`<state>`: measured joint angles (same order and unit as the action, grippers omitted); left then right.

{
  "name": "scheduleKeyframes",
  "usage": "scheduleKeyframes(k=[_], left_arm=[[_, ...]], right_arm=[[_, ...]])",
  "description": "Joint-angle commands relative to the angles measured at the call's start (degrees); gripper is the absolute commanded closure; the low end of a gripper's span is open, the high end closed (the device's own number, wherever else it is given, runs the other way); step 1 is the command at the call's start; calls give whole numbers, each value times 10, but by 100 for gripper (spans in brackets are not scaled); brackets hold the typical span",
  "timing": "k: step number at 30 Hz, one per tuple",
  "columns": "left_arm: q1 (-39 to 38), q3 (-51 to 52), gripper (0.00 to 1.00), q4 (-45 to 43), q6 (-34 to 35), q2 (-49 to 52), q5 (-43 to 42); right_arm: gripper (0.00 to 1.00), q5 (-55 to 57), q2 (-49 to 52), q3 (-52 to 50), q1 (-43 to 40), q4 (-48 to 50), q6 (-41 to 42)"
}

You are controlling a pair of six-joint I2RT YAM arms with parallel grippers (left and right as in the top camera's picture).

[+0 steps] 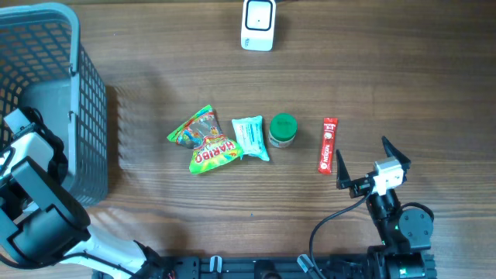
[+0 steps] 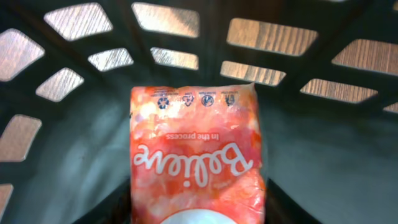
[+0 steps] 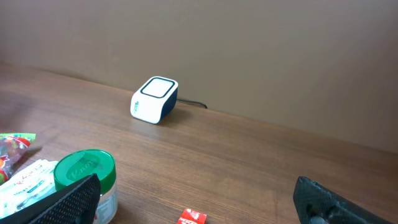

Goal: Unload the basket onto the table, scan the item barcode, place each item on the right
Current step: 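Reach the left gripper into the basket and grasp the red-orange Bellime pack, then carry the Bellime pack with the left gripper and place it above the wipes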

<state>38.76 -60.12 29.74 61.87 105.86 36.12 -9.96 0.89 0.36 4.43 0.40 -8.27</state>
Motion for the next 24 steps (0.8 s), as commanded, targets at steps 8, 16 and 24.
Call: scheduleKeyframes(k=[8, 16, 24], left_arm=[[5, -61, 59, 67, -47, -103, -113], [4, -180, 55, 114, -47, -305, -288], [-143, -217, 55, 117, -45, -468, -457]], right_arm=[[0, 10, -3, -1, 2, 2, -6], [0, 10, -3, -1, 2, 2, -6], [0, 10, -3, -1, 2, 2, -6]])
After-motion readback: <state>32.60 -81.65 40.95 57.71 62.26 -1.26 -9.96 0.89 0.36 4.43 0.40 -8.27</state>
